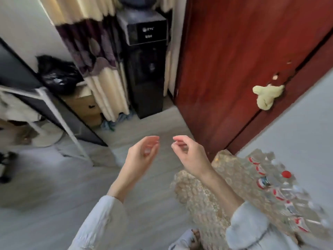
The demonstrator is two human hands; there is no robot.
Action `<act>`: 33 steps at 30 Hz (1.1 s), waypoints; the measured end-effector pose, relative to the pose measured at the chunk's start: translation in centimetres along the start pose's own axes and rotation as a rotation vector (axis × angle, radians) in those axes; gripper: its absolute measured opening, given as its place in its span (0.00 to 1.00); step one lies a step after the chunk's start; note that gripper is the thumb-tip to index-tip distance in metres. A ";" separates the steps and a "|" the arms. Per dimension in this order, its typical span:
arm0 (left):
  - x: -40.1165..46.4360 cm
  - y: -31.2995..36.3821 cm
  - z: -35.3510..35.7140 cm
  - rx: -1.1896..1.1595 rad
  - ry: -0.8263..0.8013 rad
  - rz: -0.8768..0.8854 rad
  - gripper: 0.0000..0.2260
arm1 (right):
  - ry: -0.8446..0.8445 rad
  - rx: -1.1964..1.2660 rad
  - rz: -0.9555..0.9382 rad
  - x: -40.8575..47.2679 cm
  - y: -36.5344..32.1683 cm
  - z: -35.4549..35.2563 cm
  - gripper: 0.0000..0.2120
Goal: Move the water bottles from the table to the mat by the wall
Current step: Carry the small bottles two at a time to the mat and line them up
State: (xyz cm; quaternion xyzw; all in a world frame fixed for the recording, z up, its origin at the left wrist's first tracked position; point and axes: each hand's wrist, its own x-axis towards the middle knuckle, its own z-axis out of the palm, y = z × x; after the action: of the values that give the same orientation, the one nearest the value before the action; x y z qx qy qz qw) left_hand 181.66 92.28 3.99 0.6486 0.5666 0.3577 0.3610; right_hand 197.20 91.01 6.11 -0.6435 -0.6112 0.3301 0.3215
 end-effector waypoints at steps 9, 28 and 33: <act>-10.7 -9.9 -24.7 -0.009 0.517 -0.220 0.09 | -0.456 0.063 -0.380 -0.1 -19.4 21.8 0.09; -26.6 -26.2 -60.1 0.072 1.405 -0.712 0.10 | -1.245 0.116 -0.977 -6.1 -50.7 65.2 0.10; -30.9 -30.9 -67.2 0.070 1.509 -0.764 0.09 | -1.369 0.109 -1.026 -9.8 -55.8 74.6 0.10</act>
State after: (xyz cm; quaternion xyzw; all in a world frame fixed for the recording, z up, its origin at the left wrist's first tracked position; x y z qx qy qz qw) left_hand 105.11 68.83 7.83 0.0106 0.8466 0.5307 -0.0383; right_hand 103.76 84.51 9.08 0.0702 -0.8695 0.4885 0.0220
